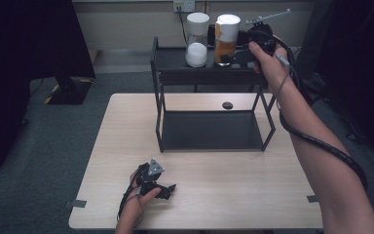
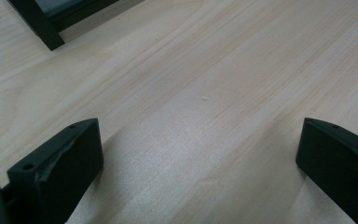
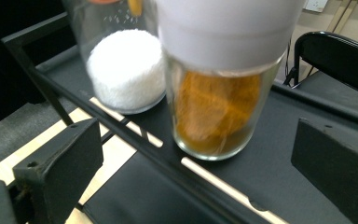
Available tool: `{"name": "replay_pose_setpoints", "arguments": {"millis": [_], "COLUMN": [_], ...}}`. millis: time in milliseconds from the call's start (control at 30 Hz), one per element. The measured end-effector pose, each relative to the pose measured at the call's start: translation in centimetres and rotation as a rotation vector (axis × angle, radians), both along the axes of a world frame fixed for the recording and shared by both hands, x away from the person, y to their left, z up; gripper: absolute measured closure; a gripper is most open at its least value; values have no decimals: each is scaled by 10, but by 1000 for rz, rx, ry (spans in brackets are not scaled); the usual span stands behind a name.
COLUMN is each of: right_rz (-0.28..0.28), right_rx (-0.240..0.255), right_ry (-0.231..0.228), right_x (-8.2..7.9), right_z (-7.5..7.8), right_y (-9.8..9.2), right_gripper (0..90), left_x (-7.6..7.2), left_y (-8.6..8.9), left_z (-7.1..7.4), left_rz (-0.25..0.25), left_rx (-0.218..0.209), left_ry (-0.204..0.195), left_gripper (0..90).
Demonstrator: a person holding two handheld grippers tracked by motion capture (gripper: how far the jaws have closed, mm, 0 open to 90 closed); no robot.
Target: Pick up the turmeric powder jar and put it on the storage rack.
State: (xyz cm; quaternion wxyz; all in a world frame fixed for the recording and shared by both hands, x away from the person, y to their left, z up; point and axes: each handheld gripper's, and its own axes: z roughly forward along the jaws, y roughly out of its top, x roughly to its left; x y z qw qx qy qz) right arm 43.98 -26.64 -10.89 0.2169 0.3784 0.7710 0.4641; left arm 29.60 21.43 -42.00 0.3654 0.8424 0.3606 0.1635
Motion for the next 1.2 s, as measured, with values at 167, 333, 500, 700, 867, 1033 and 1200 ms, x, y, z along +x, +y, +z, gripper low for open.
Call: {"name": "replay_pose_setpoints", "arguments": {"millis": [167,333,500,700,867,1033,1200], "right_rz": [21,52,64,72,83,95,113], "right_rx": [8,13,26,27,24,23,19], "right_ry": [-2,-1,-2,-1,-1,3,9], "right_x": [-6,-16,-23,-30,-37,-42,-45], "right_z": [-8,-21,-33,-43,-51,-59,-71], "right_y": [-4,-12,-19,-27,-33,-38,-39], "right_gripper": [17,24,26,28,29,28,28], "left_x": [0,0,0,0,0,0,0], "left_y": [0,0,0,0,0,0,0], "left_z": [0,0,0,0,0,-1,-1], "left_rz": [1,1,1,1,1,1,2], "left_rx": [-1,-1,-1,-1,-1,-2,-2], "left_ry": [-1,-1,-1,-1,-1,-2,-3], "left_gripper": [0,0,0,0,0,0,0]}}
